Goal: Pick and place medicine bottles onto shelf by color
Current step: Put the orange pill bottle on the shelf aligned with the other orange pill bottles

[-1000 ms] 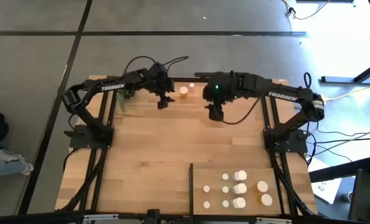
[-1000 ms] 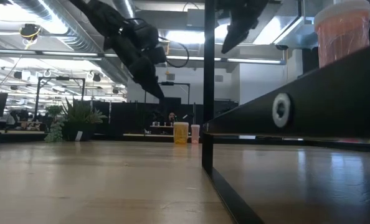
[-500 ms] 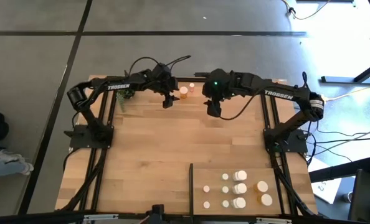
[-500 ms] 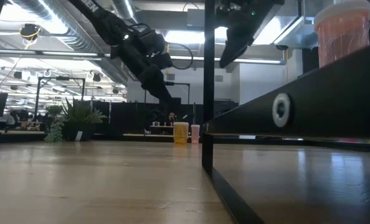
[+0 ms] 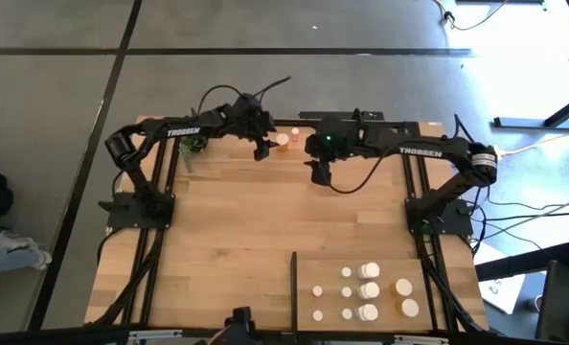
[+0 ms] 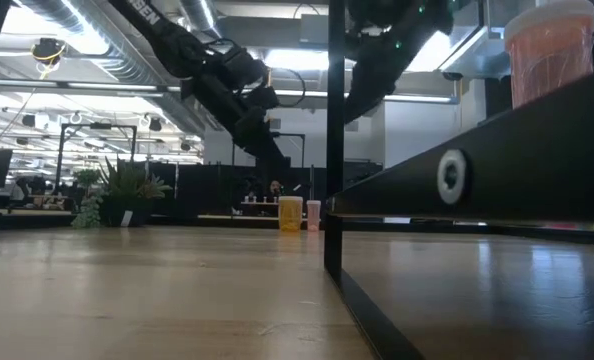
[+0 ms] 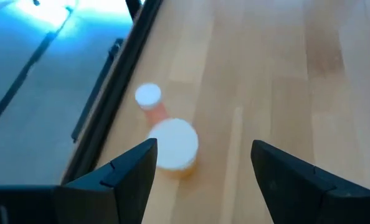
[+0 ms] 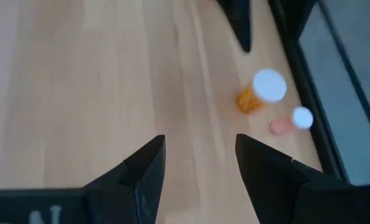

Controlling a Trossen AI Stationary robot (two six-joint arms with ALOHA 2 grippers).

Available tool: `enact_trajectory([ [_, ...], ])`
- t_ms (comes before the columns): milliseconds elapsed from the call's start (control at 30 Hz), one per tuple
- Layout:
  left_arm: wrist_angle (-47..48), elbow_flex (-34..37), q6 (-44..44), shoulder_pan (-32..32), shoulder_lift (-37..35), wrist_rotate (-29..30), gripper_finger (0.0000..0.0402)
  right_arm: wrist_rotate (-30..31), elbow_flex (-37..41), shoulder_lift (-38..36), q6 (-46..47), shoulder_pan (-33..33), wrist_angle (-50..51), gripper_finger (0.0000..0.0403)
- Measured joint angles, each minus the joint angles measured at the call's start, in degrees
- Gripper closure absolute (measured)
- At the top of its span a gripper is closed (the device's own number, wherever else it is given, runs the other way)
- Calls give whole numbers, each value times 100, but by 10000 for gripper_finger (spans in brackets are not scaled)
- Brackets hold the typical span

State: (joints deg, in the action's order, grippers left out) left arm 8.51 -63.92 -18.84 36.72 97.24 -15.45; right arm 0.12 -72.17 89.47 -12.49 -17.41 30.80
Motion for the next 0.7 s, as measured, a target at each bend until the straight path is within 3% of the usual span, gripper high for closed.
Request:
enact_trajectory([
  [267, 110, 9, -139, 341, 184, -219, 148, 24, 987, -2, 334, -43, -1802, 205],
  [700, -295, 2, -570, 364, 810, -288, 148, 33, 1188, 17, 603, -42, -2035, 205],
])
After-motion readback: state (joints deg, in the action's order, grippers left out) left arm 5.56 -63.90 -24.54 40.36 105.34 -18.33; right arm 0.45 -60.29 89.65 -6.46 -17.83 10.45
